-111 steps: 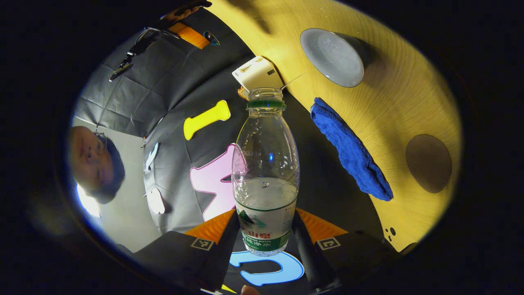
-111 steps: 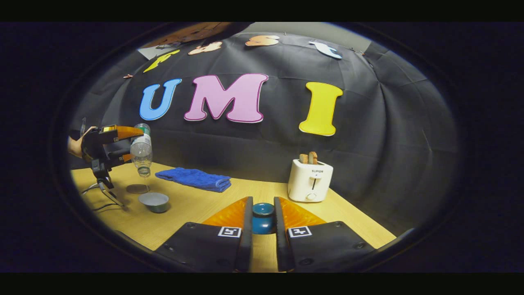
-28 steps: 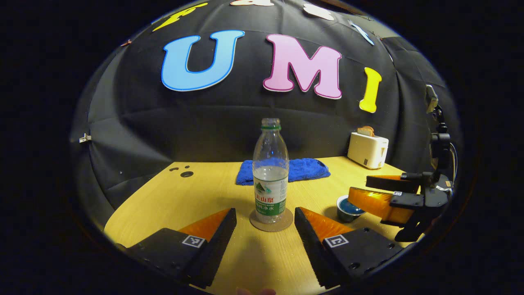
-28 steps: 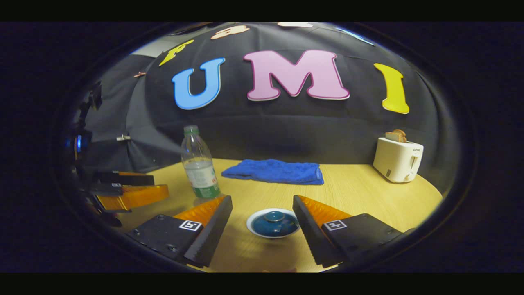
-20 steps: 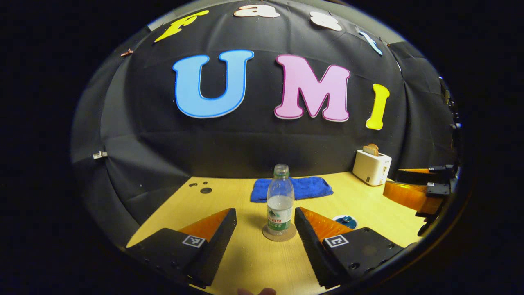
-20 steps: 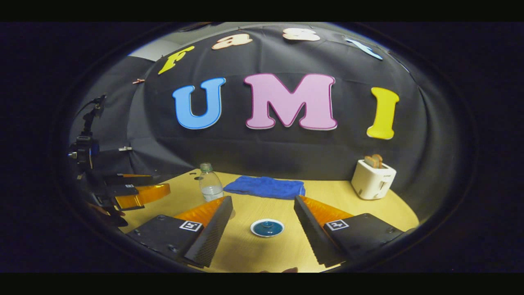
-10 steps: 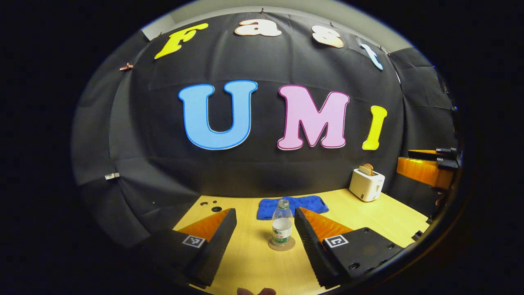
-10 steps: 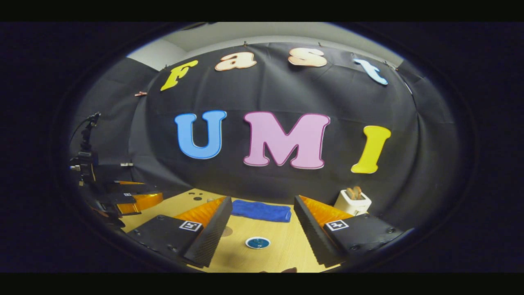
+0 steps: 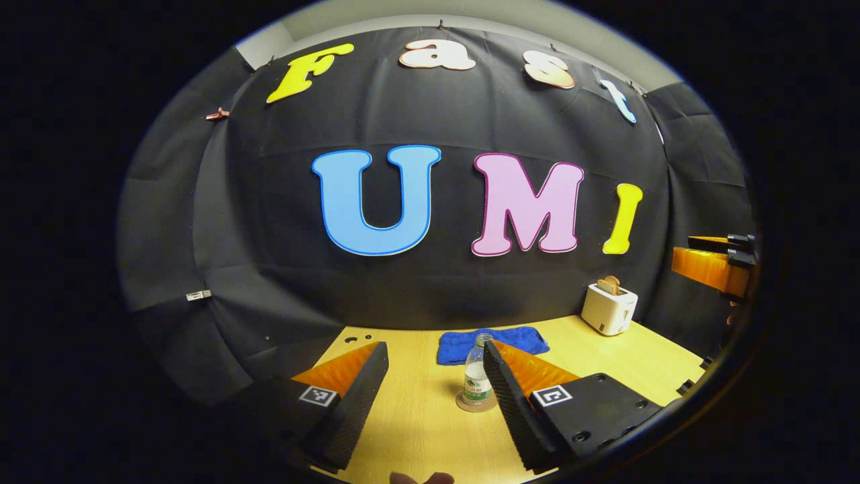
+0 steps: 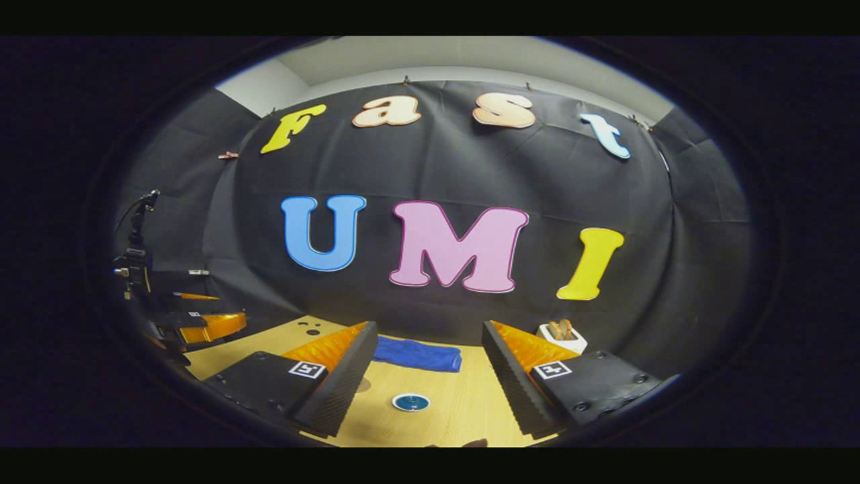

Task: Open the teacup lid with one hand, grasp the water bottle and pour water into the teacup with the other hand; after pouring, place the water bottle on the coaster and then close the teacup lid.

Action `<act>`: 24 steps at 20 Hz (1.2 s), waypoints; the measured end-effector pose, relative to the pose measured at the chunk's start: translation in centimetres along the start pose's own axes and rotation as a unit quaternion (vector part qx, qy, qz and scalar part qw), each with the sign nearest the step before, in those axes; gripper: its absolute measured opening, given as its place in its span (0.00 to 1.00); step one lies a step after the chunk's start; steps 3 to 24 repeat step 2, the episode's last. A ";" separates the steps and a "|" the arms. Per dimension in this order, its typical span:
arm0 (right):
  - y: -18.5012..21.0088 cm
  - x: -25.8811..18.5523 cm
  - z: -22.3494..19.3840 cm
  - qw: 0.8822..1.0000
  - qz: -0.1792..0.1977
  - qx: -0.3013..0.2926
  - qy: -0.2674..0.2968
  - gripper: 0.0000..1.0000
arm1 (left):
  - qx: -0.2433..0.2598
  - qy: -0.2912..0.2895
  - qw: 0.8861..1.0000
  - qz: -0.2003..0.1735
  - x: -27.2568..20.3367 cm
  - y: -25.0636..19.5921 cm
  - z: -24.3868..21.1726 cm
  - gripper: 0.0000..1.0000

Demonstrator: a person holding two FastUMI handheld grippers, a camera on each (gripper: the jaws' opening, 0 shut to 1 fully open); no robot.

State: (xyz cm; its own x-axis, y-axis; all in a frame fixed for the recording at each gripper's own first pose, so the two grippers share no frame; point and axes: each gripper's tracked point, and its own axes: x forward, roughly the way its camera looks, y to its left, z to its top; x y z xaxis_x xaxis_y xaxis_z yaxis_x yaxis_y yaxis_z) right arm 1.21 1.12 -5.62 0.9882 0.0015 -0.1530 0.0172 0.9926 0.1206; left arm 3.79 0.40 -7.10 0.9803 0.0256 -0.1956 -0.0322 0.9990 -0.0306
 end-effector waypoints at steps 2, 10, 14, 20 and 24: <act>-0.1 -0.1 0.3 1.000 -0.008 -0.002 -0.003 0.96 | 0.000 0.000 1.000 -0.009 -0.1 -0.1 0.0 0.90; -0.1 -0.1 0.3 1.000 -0.008 -0.002 -0.003 0.96 | 0.000 0.000 1.000 -0.009 -0.1 -0.1 0.0 0.90; -0.1 -0.1 0.3 1.000 -0.008 -0.002 -0.003 0.96 | 0.000 0.000 1.000 -0.009 -0.1 -0.1 0.0 0.90; -0.1 -0.1 0.3 1.000 -0.008 -0.002 -0.003 0.96 | 0.000 0.000 1.000 -0.009 -0.1 -0.1 0.0 0.90; -0.1 -0.1 0.3 1.000 -0.008 -0.002 -0.003 0.96 | 0.000 0.000 1.000 -0.009 -0.1 -0.1 0.0 0.90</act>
